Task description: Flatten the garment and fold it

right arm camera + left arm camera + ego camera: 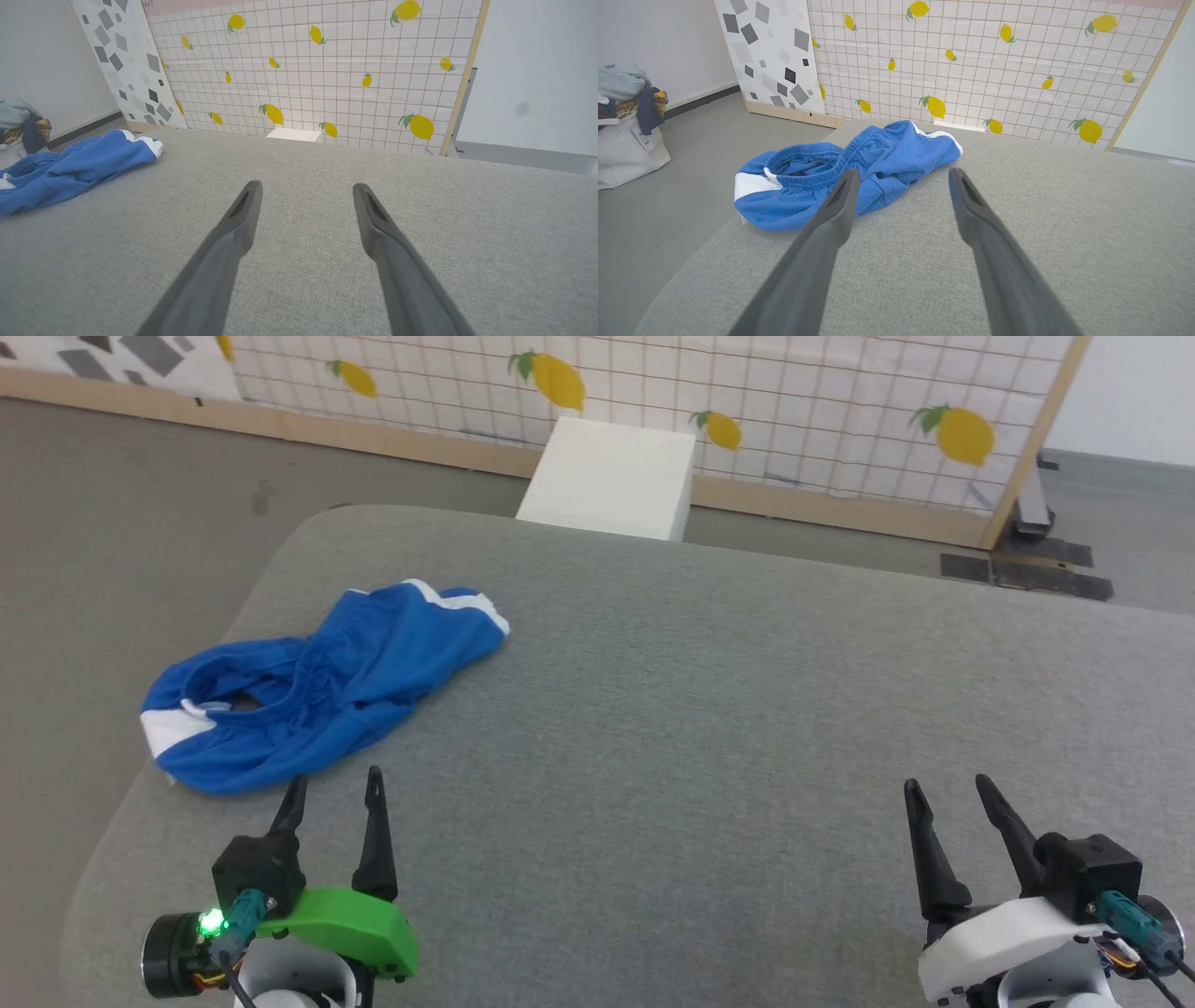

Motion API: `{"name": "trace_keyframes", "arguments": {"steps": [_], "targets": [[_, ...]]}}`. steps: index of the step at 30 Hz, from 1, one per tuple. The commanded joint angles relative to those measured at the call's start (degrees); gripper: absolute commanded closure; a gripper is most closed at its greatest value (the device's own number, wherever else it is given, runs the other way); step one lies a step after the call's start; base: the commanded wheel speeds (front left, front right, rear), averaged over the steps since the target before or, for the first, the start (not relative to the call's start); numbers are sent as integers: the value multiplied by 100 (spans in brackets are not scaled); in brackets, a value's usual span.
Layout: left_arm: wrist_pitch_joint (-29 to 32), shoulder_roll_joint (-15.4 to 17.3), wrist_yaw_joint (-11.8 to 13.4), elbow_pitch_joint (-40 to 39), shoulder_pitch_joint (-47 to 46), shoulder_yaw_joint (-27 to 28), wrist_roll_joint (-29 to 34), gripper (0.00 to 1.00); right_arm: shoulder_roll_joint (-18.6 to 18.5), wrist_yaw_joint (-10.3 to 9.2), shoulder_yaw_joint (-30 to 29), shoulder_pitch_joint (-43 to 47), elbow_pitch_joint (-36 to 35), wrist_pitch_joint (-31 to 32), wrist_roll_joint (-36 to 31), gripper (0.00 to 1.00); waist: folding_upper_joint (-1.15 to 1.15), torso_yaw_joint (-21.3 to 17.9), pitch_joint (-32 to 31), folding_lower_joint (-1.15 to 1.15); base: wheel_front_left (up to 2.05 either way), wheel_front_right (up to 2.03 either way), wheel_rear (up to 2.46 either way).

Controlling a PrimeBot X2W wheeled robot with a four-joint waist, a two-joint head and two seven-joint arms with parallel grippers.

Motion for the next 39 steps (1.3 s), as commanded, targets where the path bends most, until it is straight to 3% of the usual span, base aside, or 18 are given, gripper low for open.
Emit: {"name": "trace_keyframes", "arguments": {"steps": [1, 39], "targets": [[-64, -13, 45, 33, -5, 30, -78, 0, 1, -4, -6, 21, 50, -72, 66, 0, 0, 102, -6, 0, 0, 0, 0], [-512, -22, 186, 173, 60, 53, -353, 0, 1, -7, 32, 107, 492, -509, 221, 0, 0, 1042, -11, 0, 0, 0, 0]]}}
